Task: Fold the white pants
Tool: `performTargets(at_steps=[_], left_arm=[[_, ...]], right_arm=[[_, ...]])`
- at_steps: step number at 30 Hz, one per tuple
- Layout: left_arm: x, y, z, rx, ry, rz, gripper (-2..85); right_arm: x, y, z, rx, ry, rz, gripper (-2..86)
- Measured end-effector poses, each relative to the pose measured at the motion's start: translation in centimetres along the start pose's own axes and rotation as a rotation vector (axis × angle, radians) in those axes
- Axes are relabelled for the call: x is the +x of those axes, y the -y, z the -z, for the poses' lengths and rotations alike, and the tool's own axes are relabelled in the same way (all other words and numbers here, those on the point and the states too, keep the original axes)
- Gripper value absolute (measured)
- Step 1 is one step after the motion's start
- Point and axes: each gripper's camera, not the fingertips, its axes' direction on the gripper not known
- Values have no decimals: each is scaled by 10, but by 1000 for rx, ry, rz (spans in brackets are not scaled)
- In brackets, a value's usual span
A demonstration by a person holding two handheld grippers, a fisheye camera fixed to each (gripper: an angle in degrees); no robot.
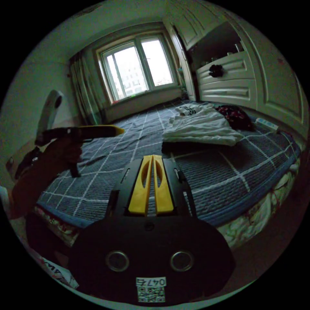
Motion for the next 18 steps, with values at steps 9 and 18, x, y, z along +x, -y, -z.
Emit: performTargets(at_steps=[9,18], left_arm=[[-42,74,-111,-169,-6,113,138],[-37,43,-41,-106,-129,-40,46]], right_arm=[[88,23,26,-2,-22,-98,-12],[111,45,37,-15,-24,-126,-12]])
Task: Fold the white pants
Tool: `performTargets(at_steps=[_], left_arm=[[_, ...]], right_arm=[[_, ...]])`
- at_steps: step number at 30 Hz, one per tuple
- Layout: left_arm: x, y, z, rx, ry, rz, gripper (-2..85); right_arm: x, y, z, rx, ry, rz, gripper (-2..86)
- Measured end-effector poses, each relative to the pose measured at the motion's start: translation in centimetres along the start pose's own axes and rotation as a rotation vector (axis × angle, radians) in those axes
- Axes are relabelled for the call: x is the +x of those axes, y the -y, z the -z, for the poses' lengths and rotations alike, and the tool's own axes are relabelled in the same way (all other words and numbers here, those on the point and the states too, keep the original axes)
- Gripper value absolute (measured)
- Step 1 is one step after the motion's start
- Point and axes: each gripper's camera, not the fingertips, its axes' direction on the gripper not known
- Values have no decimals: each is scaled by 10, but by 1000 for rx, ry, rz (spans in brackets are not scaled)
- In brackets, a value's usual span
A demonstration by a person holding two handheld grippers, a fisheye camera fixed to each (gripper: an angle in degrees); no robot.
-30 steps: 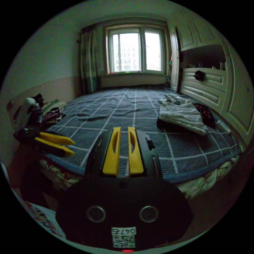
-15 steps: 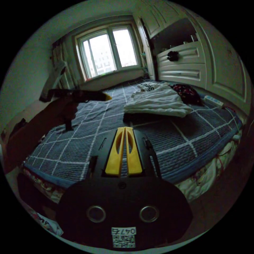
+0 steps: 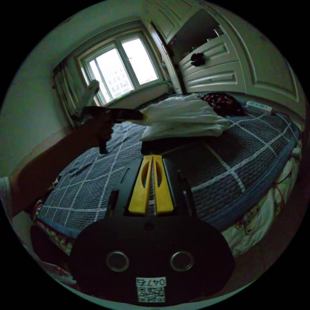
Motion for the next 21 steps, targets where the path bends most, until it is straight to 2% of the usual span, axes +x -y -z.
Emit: performTargets(at_steps=[2,7,12,14,17,21], left_arm=[[5,-26,56,85,-55,-28,43],[-3,-128,204,259,-37,-48,40],[-28,-272,367,294,106,-5,39],[-45,-355,450,331,226,152,40],[-60,-466,537,360,275,395,44],[-69,-571,583,197,403,596,46]], right_arm=[[0,2,6,21,-1,-10,-12],[-6,2,31,126,-58,-70,-11],[-30,-2,45,182,-48,-61,-2],[-48,-1,40,138,15,-5,19],[-91,4,21,22,131,117,65],[-169,9,-6,-109,269,298,89]])
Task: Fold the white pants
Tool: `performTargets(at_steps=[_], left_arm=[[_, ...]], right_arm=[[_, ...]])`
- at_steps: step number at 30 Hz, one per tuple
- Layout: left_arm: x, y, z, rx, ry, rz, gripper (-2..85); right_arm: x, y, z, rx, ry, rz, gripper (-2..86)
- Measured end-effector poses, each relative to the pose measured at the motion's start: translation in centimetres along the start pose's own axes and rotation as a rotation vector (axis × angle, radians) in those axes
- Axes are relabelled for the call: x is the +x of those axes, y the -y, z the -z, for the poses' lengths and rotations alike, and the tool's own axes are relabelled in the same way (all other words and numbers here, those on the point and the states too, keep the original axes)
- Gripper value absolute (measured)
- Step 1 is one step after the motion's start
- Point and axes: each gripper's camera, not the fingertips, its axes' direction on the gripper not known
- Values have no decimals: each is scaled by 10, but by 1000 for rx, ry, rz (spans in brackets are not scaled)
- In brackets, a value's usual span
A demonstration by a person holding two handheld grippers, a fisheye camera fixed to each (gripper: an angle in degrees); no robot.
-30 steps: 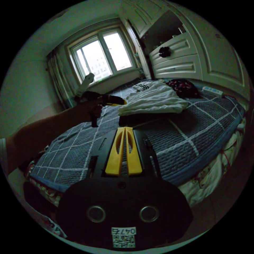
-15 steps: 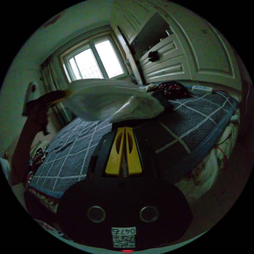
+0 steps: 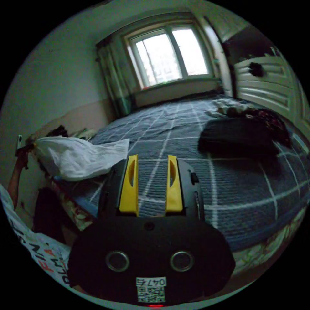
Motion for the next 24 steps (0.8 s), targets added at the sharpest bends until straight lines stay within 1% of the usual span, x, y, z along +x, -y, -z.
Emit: performTargets(at_steps=[1,2,4,6,9,10,11,13,15,17,18,19,21,23,24], left_arm=[[-21,-19,6,-43,72,38,33],[-40,-36,14,-48,106,75,11],[-67,-61,31,17,106,152,2],[-91,-84,48,48,85,197,4],[-116,-110,57,-70,177,196,49],[-120,-117,53,-144,189,159,84],[-122,-122,48,-200,176,118,123],[-124,-130,37,-253,130,64,146],[-127,-136,26,-284,113,37,154],[-142,-144,6,-332,185,72,148],[-147,-146,1,-351,196,84,144],[-158,-151,-11,-406,194,119,137],[-171,-158,-17,-440,175,162,112],[-170,-166,4,-405,264,69,52],[-168,-169,12,-384,287,43,39]], right_arm=[[-23,8,-13,-26,33,47,89],[-35,12,-19,-35,47,68,90],[-87,26,-41,-46,97,156,84],[-128,34,-59,-55,97,238,80],[-189,43,-91,-108,-2,369,87],[-208,45,-105,-142,-18,399,95],[-217,46,-111,-161,-11,410,99],[-249,49,-137,-248,66,448,97],[-272,51,-155,-294,69,482,85],[-293,51,-176,-342,37,509,53],[-306,49,-191,-400,54,525,18],[-317,47,-203,-452,85,523,9],[-335,48,-206,-433,53,511,0],[-354,54,-198,-380,72,533,-3],[-365,58,-188,-334,118,554,-4]])
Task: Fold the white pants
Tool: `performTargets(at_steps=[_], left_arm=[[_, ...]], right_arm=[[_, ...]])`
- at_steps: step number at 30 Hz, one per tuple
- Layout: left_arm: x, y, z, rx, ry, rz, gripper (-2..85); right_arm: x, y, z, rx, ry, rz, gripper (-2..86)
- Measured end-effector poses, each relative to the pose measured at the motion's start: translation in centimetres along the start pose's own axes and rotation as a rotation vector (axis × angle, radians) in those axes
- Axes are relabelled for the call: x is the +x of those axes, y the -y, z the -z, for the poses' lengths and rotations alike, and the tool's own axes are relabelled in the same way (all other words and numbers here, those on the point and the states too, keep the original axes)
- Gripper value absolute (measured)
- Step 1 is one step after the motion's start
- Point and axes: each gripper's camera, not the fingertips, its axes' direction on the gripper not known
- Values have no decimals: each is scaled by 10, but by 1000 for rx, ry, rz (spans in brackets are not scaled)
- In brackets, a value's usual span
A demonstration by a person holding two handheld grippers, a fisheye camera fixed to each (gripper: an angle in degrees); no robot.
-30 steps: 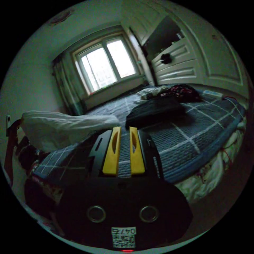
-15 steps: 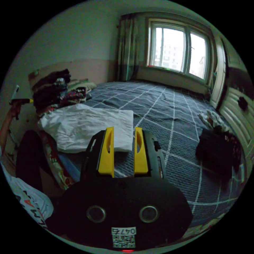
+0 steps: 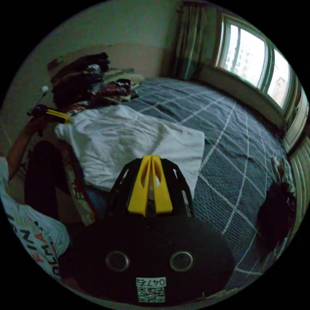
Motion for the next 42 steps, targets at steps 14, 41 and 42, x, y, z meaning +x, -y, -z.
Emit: performTargets(at_steps=[14,41,42], left_arm=[[-103,-180,131,689,-66,283,12],[-51,-140,184,624,156,6,23],[-49,-133,187,648,149,0,24]], right_arm=[[-152,-5,47,3,737,625,-1],[-98,76,40,-25,-186,125,6],[-73,68,62,-3,-267,38,6]])
